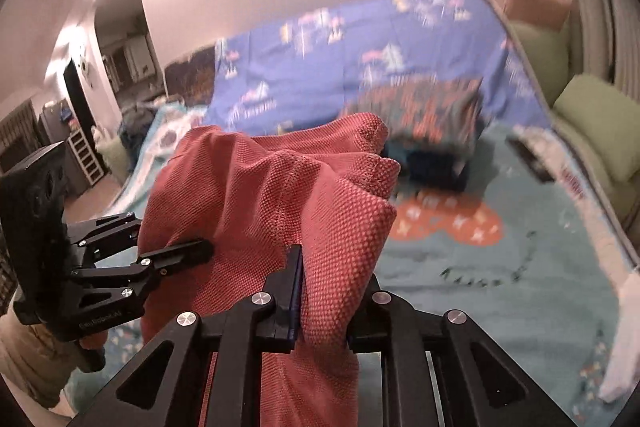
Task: Fold small clothes
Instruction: 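Grasp and lift the folded coral sweatshirt with both grippers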
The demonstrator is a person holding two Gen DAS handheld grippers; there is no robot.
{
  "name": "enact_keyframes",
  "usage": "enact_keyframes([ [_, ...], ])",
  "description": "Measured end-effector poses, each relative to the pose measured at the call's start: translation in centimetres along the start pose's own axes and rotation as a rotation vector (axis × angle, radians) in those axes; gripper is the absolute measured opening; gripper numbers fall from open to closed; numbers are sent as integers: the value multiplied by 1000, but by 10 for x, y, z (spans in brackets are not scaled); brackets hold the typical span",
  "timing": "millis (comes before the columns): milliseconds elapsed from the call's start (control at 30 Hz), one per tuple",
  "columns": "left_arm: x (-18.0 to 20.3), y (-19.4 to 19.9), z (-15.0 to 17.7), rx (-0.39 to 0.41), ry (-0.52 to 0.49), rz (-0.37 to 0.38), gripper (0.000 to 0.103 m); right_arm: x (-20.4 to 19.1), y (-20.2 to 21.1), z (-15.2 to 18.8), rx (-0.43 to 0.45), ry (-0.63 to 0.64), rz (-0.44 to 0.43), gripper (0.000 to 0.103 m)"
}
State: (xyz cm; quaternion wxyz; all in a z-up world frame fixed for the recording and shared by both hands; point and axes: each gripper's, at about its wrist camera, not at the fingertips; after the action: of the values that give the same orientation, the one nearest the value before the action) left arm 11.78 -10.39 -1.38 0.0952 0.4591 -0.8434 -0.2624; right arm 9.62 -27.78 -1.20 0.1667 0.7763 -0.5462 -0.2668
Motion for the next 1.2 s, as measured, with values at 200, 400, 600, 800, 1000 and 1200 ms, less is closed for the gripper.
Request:
enact_keyframes([
  [200,12,36,-62,147,-106,-49,32,-14,58,-42,163,24,68,15],
  [400,10,48,-133,246,-167,-92,32,-14,93,-106,291,15,117,15],
  [600,8,47,-188,328,-206,-116,32,-11,108,-163,372,-6,165,15],
  [800,1,22,-225,324,-235,-166,32,1,91,-207,399,-24,203,15],
  [1000,-23,-28,-243,275,-233,-194,33,30,43,-237,378,-66,195,15],
  [1200,-59,-109,-248,197,-176,-182,33,67,-41,-258,311,-89,216,15],
])
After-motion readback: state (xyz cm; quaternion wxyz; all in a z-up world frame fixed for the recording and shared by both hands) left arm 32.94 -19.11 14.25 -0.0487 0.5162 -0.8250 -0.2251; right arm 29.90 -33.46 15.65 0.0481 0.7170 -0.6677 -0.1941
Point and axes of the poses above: each gripper's, at about its wrist camera, not at the fingertips, and y roughly against the way its jaws point, x to its right, z to its underside, and after that the axes turned 4 degrees about -y, right-handed
